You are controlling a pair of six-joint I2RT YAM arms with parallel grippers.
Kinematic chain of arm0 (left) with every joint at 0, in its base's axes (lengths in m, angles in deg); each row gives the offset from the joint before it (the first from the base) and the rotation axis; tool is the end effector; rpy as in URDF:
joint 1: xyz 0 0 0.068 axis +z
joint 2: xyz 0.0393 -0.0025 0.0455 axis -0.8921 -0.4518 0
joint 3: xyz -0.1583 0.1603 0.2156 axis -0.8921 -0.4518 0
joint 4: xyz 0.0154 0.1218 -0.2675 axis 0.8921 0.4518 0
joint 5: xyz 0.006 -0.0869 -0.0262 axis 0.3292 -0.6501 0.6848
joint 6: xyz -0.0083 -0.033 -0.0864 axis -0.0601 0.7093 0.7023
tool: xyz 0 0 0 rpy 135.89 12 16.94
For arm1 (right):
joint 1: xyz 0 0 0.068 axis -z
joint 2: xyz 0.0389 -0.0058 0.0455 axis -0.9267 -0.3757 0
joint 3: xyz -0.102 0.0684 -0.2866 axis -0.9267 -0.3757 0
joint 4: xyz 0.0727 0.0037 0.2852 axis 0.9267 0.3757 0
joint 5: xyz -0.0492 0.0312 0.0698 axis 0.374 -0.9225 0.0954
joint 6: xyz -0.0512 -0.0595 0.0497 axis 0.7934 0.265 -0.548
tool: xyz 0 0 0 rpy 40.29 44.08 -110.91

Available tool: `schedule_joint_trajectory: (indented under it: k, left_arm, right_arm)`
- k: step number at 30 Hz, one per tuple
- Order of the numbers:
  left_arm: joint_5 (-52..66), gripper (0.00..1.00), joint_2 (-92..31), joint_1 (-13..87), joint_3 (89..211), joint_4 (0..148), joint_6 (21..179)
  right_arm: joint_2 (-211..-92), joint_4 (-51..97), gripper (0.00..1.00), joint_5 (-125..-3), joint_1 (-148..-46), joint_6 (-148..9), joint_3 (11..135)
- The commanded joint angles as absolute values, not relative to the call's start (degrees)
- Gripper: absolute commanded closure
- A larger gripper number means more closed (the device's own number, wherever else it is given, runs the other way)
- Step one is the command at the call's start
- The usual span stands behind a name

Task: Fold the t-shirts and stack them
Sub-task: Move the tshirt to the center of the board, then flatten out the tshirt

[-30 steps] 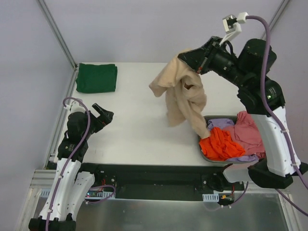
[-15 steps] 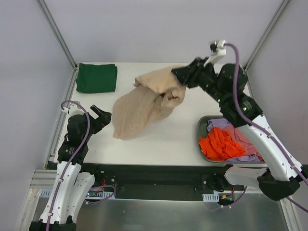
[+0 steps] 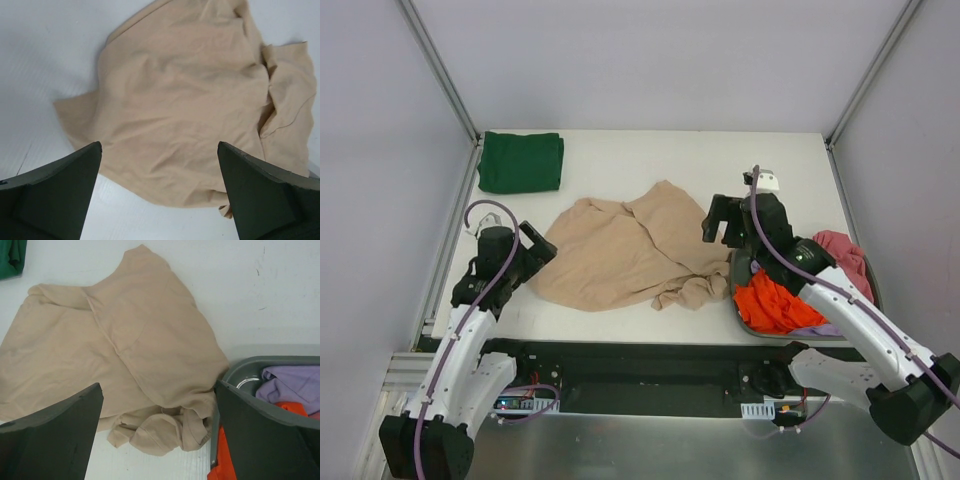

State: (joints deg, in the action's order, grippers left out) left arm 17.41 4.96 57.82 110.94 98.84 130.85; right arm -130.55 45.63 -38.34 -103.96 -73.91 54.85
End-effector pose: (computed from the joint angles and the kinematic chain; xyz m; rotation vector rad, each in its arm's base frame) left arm 0.2089 -0.0166 0.2571 -0.6872 2.0087 -0.4616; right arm 0.2489 0.1486 0.3575 -0.2343 1.9899 0.2055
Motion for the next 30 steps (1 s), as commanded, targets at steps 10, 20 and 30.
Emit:
schedule_joint_trajectory:
  k: [10,20,30]
  left_arm:
    - [25.7,0.02,-4.0,57.5,105.5,109.7,138.3]
    - [25.1,0.33,-12.1,57.5,106.9,104.2,136.7]
    - [24.5,1.0,-20.9,57.5,110.3,101.6,134.4]
  right_arm:
    - [-121.5,40.1,0.04,-42.4,-108.2,-72.9,40.3]
    - [-115.4,34.8,0.04,-51.3,-109.1,-68.2,31.4]
    - [-113.1,36.0,0.01,-62.5,-116.2,-66.0,27.8]
